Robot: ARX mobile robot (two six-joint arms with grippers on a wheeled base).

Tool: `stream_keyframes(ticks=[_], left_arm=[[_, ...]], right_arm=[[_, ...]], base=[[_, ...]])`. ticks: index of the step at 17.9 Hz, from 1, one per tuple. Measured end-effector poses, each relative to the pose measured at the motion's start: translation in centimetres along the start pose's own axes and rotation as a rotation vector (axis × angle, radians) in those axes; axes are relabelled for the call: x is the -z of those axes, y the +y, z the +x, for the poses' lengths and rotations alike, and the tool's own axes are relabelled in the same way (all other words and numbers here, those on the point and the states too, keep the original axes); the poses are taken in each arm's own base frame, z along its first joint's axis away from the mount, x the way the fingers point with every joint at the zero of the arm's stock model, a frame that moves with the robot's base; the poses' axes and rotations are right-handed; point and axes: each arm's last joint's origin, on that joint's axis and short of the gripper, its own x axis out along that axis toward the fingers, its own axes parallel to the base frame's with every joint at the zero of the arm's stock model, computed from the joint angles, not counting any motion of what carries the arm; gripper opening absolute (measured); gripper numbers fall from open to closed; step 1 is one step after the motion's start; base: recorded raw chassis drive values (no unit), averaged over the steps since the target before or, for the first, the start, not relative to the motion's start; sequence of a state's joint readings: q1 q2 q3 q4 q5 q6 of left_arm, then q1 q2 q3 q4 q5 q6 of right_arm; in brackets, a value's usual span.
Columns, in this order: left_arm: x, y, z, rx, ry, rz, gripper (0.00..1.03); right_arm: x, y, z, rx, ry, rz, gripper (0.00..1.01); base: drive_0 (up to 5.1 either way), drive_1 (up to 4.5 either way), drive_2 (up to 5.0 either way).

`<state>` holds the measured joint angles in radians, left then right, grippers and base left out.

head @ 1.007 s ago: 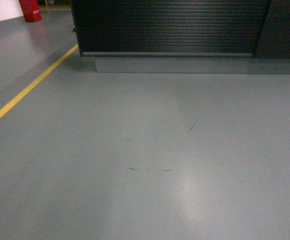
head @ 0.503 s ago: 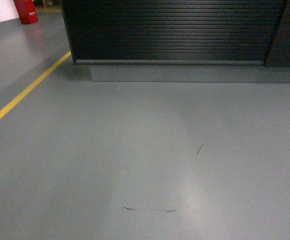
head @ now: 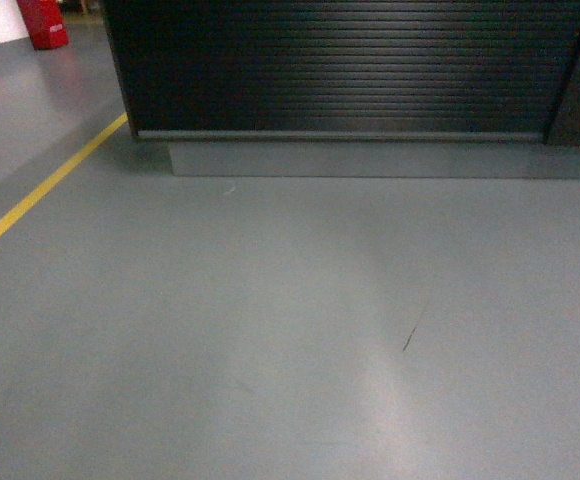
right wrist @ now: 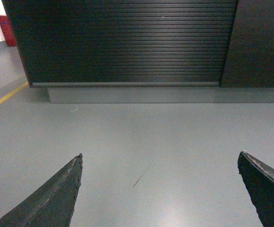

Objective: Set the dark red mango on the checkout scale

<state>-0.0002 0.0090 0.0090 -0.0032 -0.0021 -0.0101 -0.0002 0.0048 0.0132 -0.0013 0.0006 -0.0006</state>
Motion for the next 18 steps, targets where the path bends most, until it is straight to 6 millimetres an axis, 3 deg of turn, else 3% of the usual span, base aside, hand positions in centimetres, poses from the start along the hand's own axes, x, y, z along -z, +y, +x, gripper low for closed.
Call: stream_keyframes(ticks=[18], left_arm=[[0.03, 0.00, 0.00, 0.001, 0.003, 0.000, 0.98]], right_arm=[[0.04, 0.00, 0.00, -0.001, 0.004, 0.000, 0.98]], base=[[0.0, 4.27, -4.2]])
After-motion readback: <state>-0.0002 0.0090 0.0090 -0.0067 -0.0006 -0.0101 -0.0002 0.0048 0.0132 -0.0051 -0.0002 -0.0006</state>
